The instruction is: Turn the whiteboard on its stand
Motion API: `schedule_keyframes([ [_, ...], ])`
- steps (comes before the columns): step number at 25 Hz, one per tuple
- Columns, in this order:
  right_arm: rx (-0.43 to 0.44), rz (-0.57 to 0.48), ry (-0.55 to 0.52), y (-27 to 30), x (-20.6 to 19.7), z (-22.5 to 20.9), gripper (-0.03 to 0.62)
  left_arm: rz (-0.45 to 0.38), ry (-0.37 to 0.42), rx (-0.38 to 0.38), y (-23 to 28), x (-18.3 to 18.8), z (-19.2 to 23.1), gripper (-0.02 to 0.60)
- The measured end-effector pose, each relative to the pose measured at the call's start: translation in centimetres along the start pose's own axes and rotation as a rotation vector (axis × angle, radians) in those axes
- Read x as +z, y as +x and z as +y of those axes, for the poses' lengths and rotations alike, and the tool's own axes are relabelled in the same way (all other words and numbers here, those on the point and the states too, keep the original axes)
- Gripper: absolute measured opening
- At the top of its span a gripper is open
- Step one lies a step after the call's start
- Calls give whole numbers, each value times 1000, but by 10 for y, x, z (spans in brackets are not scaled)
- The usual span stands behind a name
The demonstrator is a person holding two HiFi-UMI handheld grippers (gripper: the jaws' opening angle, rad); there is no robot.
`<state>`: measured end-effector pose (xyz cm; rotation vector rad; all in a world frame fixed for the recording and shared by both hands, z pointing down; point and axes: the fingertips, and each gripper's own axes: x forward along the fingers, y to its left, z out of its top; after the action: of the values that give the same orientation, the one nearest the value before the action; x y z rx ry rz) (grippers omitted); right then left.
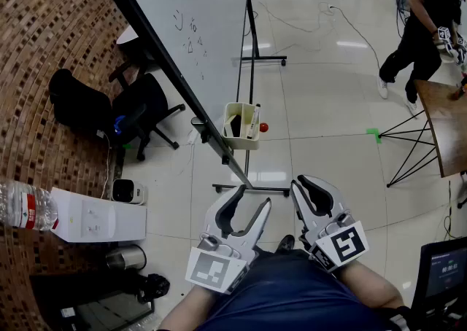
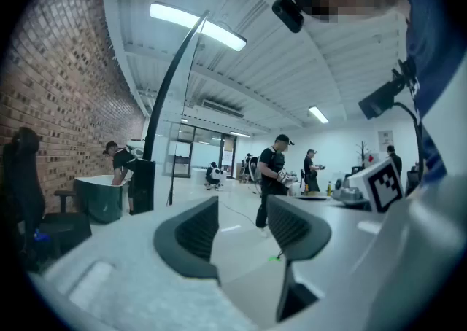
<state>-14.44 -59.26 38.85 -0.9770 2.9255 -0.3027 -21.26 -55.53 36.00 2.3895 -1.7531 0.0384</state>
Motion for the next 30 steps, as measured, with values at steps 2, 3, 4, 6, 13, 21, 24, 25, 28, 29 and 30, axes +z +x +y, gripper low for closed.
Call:
schedule_keyframes([
  [2,-24,2,-6,7,-1,-10,60,1,11,13,1,2,6,212],
  [3,-26,-1,-4,11,-1,-12,60,0,12,21,2,3,10,212],
  [4,-23,-6,1,17,0,-13,60,-4,12,26,3,4,16,212],
  [6,-15,-3,-2,31,-1,-14,60,-17,10,37,5,4,32,212],
  [13,-27,-14,-36,90,-1,-14,60,-86,24,40,20,20,102,212],
  [21,-78,138,-58,135,-44,-41,155,-166,74,-94,29,25,146,234],
  [24,-95,118,-49,145,-34,-44,176,-67,75,-176,37,-11,149,275],
  [25,-94,92,-40,148,-25,-42,176,-58,59,-195,40,-21,150,278],
  [28,-24,3,-17,155,1,-26,176,-129,-6,-248,49,-26,148,299],
  [29,13,-14,-15,157,5,-17,176,-147,-6,-257,49,-25,146,299],
  [30,45,-25,-13,158,7,-10,176,-153,6,-259,48,-24,146,299],
])
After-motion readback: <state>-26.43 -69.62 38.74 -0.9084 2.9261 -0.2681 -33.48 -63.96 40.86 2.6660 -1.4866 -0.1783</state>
